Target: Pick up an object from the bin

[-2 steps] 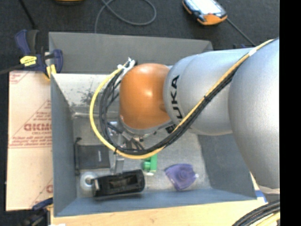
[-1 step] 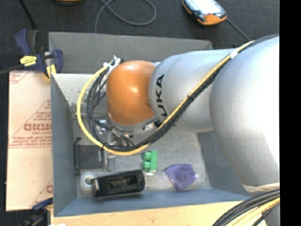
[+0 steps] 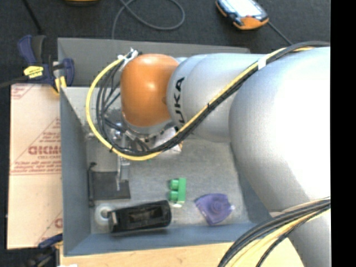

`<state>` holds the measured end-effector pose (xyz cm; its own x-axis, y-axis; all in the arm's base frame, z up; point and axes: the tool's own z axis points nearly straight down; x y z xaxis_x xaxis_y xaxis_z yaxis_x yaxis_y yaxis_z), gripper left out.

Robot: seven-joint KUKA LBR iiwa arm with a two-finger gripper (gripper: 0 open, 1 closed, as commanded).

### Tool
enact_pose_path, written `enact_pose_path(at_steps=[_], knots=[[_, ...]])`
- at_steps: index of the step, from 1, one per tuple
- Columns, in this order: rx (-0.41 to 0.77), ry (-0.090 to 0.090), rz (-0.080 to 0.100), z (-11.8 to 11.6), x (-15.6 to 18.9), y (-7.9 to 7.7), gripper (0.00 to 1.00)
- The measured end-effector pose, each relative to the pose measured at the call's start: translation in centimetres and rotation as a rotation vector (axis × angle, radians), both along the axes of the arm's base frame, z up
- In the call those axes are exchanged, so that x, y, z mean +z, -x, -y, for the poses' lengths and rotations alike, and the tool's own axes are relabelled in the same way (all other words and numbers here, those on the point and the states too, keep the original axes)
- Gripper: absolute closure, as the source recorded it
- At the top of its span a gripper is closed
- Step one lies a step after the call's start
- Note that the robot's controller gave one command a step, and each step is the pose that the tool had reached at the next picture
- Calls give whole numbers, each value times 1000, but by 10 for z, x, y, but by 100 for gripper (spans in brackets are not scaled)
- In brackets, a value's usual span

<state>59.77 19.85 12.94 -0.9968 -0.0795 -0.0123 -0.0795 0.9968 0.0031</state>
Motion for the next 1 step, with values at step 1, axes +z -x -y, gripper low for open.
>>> enact_pose_path(at_steps=[1], knots=[[51,5,-11,30,-9,-2,0]])
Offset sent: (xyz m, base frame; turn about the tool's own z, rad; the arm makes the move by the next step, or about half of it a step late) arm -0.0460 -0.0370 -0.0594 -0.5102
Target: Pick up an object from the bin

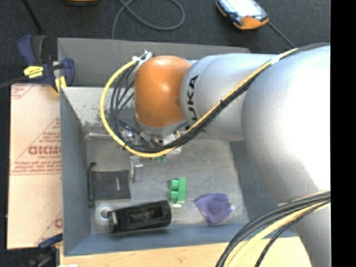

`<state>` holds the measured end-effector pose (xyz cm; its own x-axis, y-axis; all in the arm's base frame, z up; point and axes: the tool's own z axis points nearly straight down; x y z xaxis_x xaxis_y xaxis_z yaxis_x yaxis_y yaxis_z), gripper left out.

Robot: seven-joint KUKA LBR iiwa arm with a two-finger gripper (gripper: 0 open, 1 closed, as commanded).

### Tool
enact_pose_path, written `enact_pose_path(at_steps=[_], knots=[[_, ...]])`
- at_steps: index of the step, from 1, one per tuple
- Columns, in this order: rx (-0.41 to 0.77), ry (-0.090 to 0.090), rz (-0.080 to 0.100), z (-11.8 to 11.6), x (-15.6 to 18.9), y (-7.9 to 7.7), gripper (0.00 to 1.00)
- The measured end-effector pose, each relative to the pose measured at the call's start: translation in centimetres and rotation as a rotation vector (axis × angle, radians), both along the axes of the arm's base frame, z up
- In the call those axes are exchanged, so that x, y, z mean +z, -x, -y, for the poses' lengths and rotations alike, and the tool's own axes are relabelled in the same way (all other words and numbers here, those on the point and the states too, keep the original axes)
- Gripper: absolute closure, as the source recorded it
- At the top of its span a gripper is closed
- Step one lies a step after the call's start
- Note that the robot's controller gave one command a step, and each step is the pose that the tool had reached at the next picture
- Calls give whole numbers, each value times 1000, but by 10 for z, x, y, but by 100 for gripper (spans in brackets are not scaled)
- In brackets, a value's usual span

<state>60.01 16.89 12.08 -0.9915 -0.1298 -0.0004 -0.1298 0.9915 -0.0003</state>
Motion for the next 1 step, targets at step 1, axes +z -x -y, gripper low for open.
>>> enact_pose_path(at_steps=[1], knots=[[291,1,7,11,-19,22,0]])
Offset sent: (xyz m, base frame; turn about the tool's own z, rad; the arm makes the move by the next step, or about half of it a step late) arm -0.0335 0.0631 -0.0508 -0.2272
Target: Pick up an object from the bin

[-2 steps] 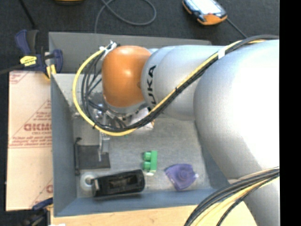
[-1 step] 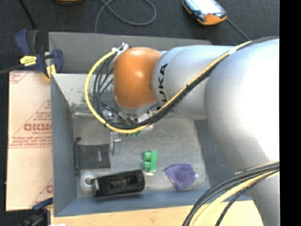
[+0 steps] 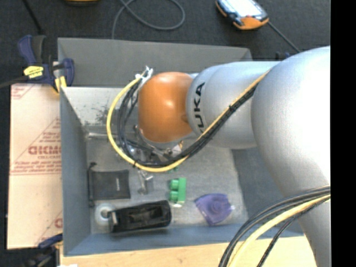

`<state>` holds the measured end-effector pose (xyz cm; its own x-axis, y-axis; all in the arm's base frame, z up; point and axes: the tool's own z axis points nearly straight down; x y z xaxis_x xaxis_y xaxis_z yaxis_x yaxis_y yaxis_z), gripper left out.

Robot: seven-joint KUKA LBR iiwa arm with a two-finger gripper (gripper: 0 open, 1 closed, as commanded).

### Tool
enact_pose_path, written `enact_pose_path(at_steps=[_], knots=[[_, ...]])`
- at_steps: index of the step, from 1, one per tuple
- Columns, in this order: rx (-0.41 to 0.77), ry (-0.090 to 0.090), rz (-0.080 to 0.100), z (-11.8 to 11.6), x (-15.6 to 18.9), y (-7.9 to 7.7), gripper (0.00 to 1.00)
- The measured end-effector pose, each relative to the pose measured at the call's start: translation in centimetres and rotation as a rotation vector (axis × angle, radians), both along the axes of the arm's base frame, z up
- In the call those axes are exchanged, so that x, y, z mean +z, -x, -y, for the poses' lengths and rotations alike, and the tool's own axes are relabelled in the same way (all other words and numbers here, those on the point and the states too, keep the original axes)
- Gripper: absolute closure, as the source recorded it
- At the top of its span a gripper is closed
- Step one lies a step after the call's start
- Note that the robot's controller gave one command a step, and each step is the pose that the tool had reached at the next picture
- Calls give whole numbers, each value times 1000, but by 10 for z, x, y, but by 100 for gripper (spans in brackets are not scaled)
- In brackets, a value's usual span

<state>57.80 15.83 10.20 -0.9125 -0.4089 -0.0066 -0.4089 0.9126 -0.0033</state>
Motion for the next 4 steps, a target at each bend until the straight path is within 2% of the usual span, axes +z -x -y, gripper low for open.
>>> enact_pose_path(at_steps=[1,2,3,4], knots=[[155,0,-3,-27,-16,6,0],[-12,-5,-2,-26,-19,27,0],[13,-1,-5,-13,-22,-1,0],[18,-2,-2,-9,-22,-10,0]])
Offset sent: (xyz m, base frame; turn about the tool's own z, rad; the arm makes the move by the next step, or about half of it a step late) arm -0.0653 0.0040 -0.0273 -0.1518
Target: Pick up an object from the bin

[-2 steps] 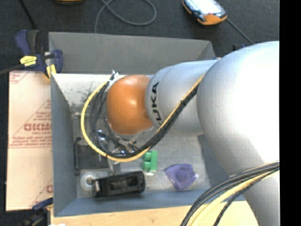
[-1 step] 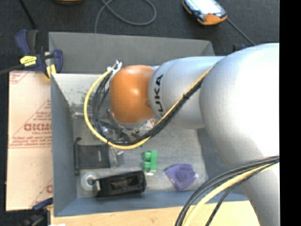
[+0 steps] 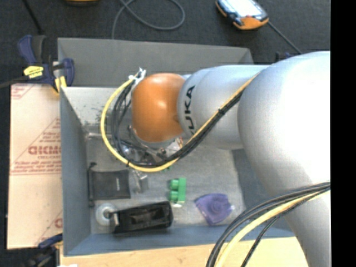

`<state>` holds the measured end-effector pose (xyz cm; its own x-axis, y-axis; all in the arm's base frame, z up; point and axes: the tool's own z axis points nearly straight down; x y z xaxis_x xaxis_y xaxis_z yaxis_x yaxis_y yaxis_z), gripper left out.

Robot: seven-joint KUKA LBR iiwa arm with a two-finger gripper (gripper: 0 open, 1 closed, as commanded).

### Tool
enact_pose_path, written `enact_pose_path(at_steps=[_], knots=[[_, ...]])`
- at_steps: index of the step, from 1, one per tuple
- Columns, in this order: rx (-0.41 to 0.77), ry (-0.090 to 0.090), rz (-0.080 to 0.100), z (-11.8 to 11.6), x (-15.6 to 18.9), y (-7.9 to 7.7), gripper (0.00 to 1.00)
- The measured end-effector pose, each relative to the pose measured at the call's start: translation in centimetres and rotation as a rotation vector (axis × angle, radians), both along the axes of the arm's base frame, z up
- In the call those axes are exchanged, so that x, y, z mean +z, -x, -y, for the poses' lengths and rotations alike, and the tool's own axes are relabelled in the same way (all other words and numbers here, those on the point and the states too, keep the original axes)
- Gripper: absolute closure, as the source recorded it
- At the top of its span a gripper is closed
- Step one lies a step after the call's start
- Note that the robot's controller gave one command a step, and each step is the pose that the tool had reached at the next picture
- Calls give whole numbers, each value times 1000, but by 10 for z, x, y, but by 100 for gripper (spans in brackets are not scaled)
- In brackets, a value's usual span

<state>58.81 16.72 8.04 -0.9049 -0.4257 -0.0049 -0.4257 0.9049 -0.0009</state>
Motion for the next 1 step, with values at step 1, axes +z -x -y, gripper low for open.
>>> enact_pose_path(at_steps=[1], knots=[[27,2,1,-24,-3,-9,0]])
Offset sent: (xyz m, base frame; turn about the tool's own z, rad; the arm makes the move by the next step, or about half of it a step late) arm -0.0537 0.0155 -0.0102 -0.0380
